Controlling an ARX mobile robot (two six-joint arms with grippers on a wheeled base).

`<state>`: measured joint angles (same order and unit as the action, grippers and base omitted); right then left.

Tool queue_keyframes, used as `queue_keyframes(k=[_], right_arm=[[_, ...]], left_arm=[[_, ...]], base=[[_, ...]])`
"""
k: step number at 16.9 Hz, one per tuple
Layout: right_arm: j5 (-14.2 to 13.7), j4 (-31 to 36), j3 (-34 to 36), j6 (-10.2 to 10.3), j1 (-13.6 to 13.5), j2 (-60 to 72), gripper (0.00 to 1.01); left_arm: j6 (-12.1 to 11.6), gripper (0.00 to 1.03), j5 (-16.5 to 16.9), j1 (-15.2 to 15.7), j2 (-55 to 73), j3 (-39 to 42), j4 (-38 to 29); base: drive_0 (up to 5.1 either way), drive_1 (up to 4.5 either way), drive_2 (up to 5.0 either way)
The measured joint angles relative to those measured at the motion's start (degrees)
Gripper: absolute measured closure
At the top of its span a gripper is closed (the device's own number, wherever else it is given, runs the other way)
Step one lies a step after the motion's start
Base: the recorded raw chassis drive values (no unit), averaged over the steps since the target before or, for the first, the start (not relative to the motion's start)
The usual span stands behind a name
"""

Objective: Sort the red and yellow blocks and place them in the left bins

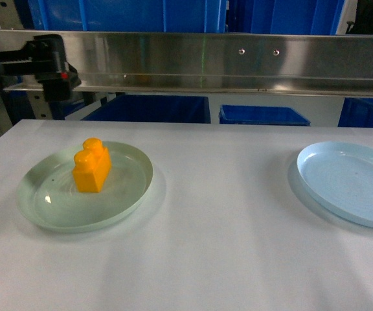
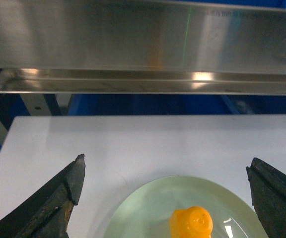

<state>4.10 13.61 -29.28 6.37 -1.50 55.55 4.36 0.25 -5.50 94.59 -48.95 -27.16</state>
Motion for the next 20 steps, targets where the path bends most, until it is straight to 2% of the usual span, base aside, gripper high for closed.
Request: queue_keyframes(k=[3, 5, 7, 10, 20], right_arm=[[0.0, 0.0, 0.0, 0.0, 0.0, 0.0, 0.73], [0.0, 0.0, 0.0, 0.0, 0.0, 0.0, 0.73], [0.0, 0.0, 0.0, 0.0, 0.0, 0.0, 0.73], [0.0, 0.0, 0.0, 0.0, 0.0, 0.0, 0.73], [0.0, 0.0, 0.0, 0.0, 0.0, 0.0, 0.73]], left_arm=[[0.5, 0.05, -1.4, -1.0, 3.4, -4.0, 6.0], [0.7, 0.05, -5.9, -2.4, 8.8, -7.9, 9.5], [2.8, 0.05, -7.6, -3.6, 11.5, -9.2, 12.3], [2.6, 0.05, -7.6, -6.8, 9.8, -8.5, 11.1], [1.5, 0.05, -7.4, -9.4, 8.8, -5.9, 11.9]], base=[[0.0, 0.00, 0.0], [0.0, 0.00, 0.0], [0.0, 0.00, 0.0], [0.0, 0.00, 0.0], [0.0, 0.00, 0.0]])
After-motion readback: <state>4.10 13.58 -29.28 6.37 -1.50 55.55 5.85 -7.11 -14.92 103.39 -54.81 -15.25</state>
